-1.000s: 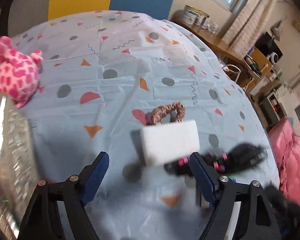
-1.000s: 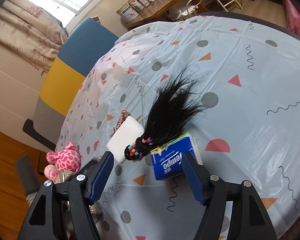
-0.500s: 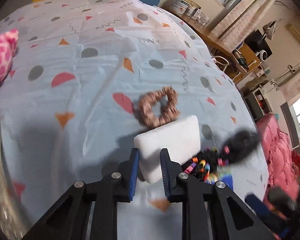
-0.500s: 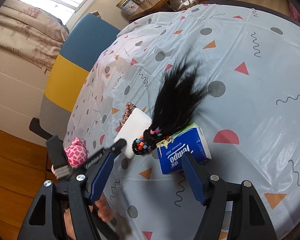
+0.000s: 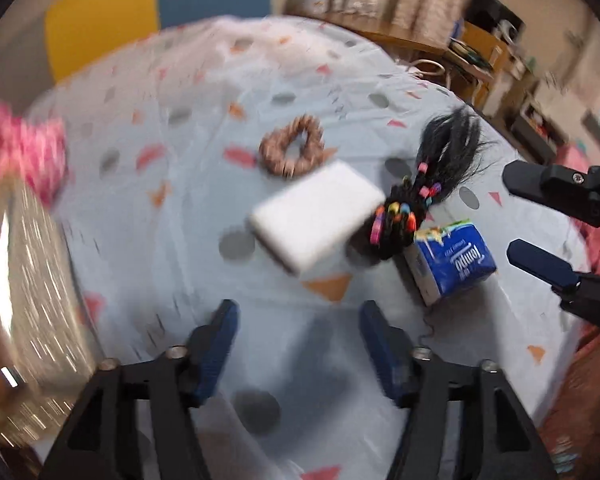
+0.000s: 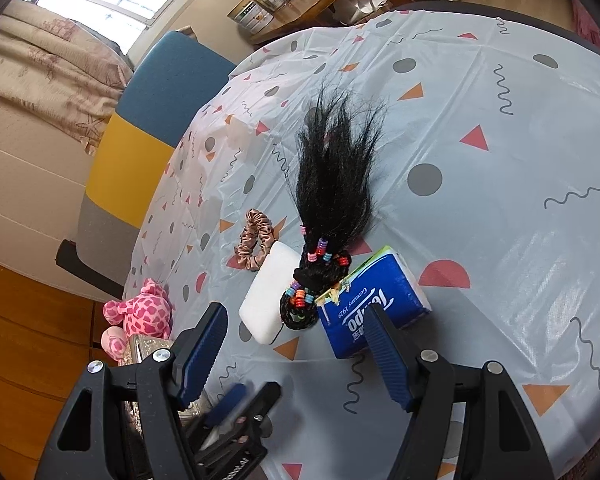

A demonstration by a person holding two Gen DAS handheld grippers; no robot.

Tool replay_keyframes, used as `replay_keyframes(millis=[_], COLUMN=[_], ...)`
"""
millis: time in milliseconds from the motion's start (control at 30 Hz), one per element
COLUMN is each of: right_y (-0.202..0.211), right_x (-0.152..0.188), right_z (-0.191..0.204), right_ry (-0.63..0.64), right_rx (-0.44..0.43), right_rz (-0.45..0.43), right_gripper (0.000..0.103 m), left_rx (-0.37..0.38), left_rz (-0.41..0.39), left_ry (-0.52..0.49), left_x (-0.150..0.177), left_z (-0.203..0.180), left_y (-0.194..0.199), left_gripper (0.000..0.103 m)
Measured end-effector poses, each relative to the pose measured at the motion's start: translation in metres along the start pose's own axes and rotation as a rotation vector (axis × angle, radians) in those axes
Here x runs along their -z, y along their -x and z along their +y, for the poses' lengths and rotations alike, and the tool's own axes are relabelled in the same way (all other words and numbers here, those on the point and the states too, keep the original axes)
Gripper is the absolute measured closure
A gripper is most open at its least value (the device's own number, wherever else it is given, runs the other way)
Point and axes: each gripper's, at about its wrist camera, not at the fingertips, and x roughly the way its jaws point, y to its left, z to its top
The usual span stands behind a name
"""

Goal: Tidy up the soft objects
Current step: 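Grasp the white sponge with the left gripper and lift it, then hold the sponge in the left gripper while the right gripper grasps the brown scrunchie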

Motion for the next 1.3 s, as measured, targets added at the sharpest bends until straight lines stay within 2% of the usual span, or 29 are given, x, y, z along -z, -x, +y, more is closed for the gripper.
replay_keyframes(millis=[133,267,333,400,533,633,667,700,767,967,1200,1233,1267,1300], right_y=[0.000,0.000,-0.001,-0.002,-0.002,-0.002,-0.002,-0.002,-0.001,0.000,-0.002,-0.002,-0.002,-0.003], right_x=[0.000,-0.001,-0.001,-0.002,-0.002,-0.002,-0.002,-0.002,-0.002,-0.001,0.000,0.000,0.000,0.001], right_z=[-0.001,-0.003,-0.004,-0.005,-0.005,-0.005,-0.005,-0.006,-0.006,-0.001,0.000,0.000,0.001,0.001], right_ry=[-0.005,-0.014,-0.019,-0.025,-0.029,-0.027,-0.027,-0.027,-0.024,0.006,0.019,0.020,0.021,0.024], right_rx=[-0.002,-0.007,-0.006,-0.009,-0.011,-0.009,-0.007,-0.006,-0.002,0.003,0.034,0.035,0.036,0.039], right_rz=[0.006,0.010,0.014,0.020,0.022,0.023,0.022,0.021,0.015,-0.003,-0.002,-0.001,0.001,0.003], right_gripper=[0.031,0.031,0.031,0.031,0.031,0.031,0.031,0.031,0.031,0.031,0.031,0.031,0.031,0.031], left_rx=[-0.075,-0.150,-0.164,-0.150,-0.095,-0.040,-0.023,-0.004,0.043,0.037,0.150,0.160,0.167,0.176], left_rz=[-0.046,-0.002,0.035,0.054,0.042,0.072,0.078,0.069,0.079,0.077,0.113,0.118,0.121,0.124], left_ry=[-0.150,-0.319,-0.380,-0.391,-0.373,-0.331,-0.306,-0.282,-0.241,-0.177,-0.041,-0.033,-0.021,-0.010], left_x=[-0.020,-0.036,-0.039,-0.045,-0.060,-0.069,-0.068,-0.068,-0.064,-0.029,0.014,0.018,0.022,0.025], left_z=[-0.010,-0.019,-0.023,-0.022,-0.019,-0.020,-0.018,-0.014,-0.009,0.001,0.012,0.012,0.012,0.014], left_y=[-0.007,-0.031,-0.046,-0.056,-0.067,-0.082,-0.084,-0.082,-0.078,-0.056,-0.022,-0.019,-0.015,-0.012], left_gripper=[0.027,0.027,0.027,0.027,0.027,0.030,0.044,0.069,0.085,0.085,0.084,0.081,0.067,0.045])
